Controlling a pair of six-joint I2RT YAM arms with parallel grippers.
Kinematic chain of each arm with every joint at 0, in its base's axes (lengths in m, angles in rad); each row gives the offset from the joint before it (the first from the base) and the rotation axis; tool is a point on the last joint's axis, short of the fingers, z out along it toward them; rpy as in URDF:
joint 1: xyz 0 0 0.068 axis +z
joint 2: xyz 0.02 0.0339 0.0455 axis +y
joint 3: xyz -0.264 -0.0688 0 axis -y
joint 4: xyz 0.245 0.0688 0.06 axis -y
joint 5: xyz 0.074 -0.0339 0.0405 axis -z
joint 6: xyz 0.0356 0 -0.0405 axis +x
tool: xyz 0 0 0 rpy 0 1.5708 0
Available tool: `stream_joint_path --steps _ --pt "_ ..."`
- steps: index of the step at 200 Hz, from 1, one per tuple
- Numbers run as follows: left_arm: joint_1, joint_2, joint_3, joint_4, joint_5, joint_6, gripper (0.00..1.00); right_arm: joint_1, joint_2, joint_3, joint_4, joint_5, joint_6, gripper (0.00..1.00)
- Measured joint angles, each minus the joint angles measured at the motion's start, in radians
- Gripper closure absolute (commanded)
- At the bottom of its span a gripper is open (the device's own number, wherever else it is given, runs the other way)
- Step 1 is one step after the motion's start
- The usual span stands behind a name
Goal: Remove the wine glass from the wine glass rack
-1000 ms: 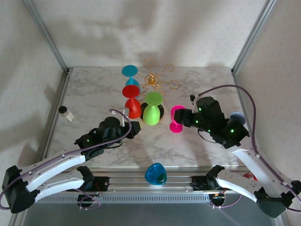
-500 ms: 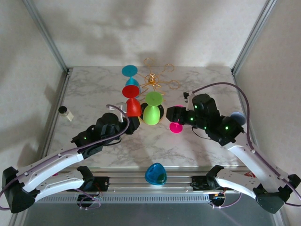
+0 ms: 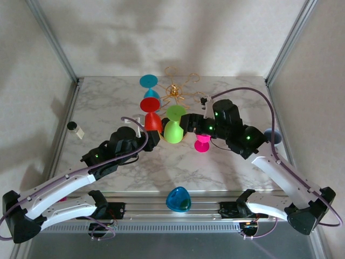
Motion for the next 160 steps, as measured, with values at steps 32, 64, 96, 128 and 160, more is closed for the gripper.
stream_joint_path --steps 32,64,96,128,160 --pt "0.006 0.002 0.0 0.0 0.0 0.0 0.65 -0.018 0.012 0.003 0.04 -0.028 0.023 0.45" --pt "0.011 0.003 0.0 0.0 0.001 0.0 0.65 -0.047 0.024 0.003 0.08 -0.061 0.053 0.48" --pt "0.019 0.005 0.0 0.0 0.002 0.0 0.65 -0.064 0.033 0.003 0.101 -0.082 0.072 0.5" --pt "0.021 0.006 0.0 0.001 0.005 0.001 0.65 -0.08 0.034 0.003 0.105 -0.098 0.085 0.51" --pt "0.026 0.011 0.0 0.001 0.005 0.003 0.65 -0.087 0.043 0.0 0.113 -0.109 0.093 0.52"
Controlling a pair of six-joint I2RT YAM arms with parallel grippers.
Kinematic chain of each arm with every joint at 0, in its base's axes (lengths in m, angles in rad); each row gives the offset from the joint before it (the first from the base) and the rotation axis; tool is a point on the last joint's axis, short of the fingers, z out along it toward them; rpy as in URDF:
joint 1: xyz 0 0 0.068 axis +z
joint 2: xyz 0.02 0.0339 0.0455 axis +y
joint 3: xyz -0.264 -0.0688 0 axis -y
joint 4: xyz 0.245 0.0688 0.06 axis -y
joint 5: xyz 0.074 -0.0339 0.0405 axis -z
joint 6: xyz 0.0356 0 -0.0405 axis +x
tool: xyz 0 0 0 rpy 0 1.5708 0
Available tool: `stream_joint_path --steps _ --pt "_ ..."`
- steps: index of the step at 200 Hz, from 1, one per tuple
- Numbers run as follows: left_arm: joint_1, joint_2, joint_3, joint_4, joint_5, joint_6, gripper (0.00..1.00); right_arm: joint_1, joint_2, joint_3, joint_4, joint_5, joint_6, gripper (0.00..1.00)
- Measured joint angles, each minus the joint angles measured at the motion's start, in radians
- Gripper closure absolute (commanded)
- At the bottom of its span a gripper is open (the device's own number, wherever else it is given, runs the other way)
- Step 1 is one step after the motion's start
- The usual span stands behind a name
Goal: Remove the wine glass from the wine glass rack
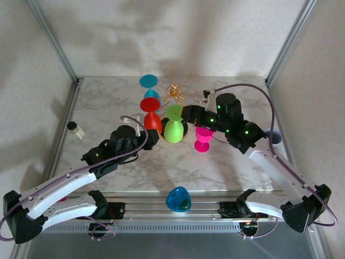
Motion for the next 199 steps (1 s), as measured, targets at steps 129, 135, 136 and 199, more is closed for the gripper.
stream_joint_path --steps 129,135,136,199 --pt "0.006 0.008 0.0 0.003 0.004 0.0 0.65 -0.026 0.03 -0.025 0.047 -0.042 0.017 0.64" --pt "0.006 0.009 0.0 0.004 0.004 0.0 0.65 -0.027 0.031 -0.027 0.048 -0.045 0.017 0.65" --pt "0.006 0.009 0.0 0.004 0.004 0.0 0.65 -0.027 0.031 -0.027 0.048 -0.045 0.018 0.65" --pt "0.006 0.011 0.0 0.004 0.007 0.0 0.65 -0.04 0.032 -0.041 0.051 -0.05 0.028 0.75"
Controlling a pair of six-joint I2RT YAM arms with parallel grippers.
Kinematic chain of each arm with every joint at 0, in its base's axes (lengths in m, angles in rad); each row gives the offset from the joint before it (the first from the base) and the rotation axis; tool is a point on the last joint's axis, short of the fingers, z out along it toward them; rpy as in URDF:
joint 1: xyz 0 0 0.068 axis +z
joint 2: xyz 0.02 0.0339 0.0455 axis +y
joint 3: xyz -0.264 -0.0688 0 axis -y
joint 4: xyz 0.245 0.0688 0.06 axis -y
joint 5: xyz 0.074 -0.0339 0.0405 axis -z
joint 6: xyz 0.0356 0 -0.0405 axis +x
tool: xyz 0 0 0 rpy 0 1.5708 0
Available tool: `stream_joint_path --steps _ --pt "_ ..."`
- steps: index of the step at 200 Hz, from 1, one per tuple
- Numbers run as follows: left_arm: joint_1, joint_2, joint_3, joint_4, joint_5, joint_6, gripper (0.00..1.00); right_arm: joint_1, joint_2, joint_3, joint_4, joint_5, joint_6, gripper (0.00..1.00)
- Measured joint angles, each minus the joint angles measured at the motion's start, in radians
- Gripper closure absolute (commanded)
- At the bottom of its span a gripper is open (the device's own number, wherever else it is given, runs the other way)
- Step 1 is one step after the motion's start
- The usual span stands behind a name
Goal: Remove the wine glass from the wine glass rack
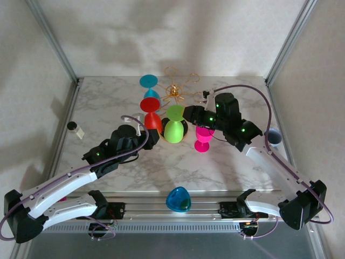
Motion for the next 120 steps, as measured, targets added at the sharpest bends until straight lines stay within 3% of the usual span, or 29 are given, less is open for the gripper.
stream_joint_path --steps 53,120 --pt "0.004 0.0 0.0 0.003 0.001 0.0 0.65 -0.003 -0.002 -0.006 0.015 -0.002 0.014 0.85" --pt "0.004 0.0 0.0 0.003 0.001 0.0 0.65 -0.006 -0.007 -0.007 0.014 -0.003 0.026 0.88"
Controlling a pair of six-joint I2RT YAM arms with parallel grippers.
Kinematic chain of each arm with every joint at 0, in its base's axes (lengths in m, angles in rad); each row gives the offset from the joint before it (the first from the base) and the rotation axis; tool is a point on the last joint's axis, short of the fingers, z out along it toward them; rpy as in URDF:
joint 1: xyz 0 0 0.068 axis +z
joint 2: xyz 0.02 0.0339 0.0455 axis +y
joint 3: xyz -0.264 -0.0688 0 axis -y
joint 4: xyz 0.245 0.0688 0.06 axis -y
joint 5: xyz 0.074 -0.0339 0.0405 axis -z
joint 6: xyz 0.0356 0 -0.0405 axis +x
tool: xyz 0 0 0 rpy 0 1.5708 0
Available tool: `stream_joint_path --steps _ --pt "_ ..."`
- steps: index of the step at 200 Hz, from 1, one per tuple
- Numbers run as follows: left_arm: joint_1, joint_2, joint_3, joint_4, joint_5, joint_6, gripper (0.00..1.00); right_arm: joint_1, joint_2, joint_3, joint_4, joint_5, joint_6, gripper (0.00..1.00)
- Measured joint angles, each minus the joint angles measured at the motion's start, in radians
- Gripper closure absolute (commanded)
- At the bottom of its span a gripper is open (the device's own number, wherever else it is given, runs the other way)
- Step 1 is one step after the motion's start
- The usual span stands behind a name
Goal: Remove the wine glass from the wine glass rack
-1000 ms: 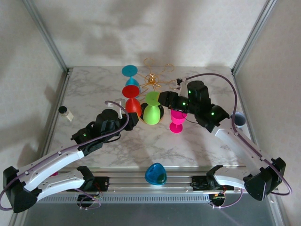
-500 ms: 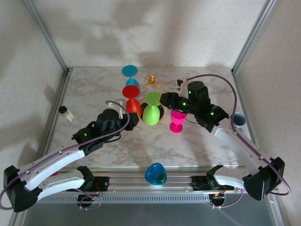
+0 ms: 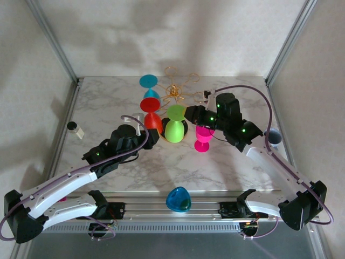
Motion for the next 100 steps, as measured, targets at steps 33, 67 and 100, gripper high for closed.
stream_joint_path --steps 33,67,100 --pt "0.0 0.0 0.0 0.0 0.0 0.0 0.65 0.0 -0.002 0.0 -0.002 0.0 0.008 0.9" --pt "0.0 0.0 0.0 0.001 0.0 0.0 0.65 0.0 -0.004 0.0 -0.009 0.0 0.01 0.92" --pt "0.0 0.0 -0.003 0.003 0.0 0.0 0.65 0.0 -0.011 0.0 -0.02 0.0 0.014 0.94"
